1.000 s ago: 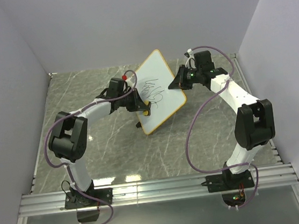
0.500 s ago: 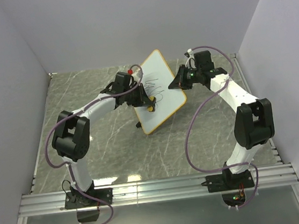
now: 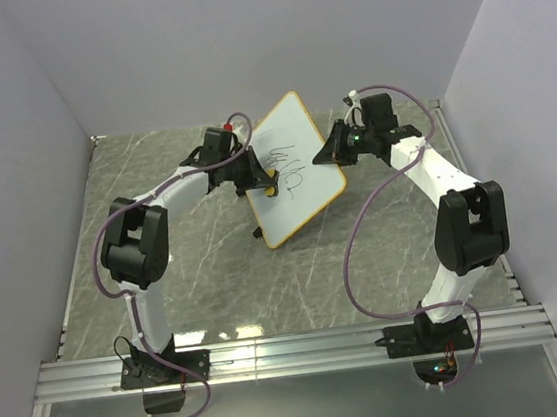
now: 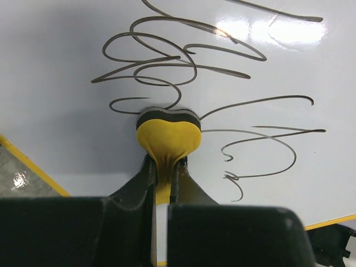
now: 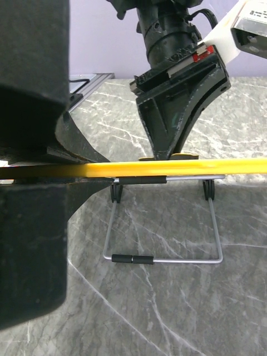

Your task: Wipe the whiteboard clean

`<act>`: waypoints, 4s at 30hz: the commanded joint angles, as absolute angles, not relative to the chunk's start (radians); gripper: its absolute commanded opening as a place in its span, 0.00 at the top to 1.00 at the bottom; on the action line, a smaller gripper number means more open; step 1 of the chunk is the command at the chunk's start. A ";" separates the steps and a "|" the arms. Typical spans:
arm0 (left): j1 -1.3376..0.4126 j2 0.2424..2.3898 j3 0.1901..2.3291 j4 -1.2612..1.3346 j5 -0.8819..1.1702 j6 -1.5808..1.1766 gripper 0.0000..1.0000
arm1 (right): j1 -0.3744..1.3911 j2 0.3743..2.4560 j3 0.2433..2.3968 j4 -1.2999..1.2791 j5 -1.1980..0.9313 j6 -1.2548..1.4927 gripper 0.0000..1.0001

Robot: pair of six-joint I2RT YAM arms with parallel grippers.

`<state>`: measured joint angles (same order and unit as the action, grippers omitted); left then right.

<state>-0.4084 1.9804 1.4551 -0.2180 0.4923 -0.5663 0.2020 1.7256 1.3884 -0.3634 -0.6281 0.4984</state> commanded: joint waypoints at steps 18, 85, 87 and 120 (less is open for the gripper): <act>-0.551 2.051 1.586 -0.252 0.505 -0.558 1.00 | 0.258 1.756 1.394 -0.489 -0.609 0.472 1.00; -0.401 2.051 1.514 -0.362 0.397 -0.494 1.00 | 0.256 1.645 1.313 -0.505 -0.627 0.580 1.00; -0.373 2.072 1.552 -0.368 0.400 -0.492 1.00 | 0.258 1.635 1.305 -0.520 -0.624 0.571 1.00; -0.597 1.951 1.511 -0.555 0.830 -0.259 1.00 | 0.255 1.741 1.416 -0.545 -0.595 0.568 1.00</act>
<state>-0.5385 1.9503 1.5673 -0.4774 0.7361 -0.3069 0.2161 1.6958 1.3911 -0.4561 -0.5930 0.5465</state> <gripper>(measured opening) 0.074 0.114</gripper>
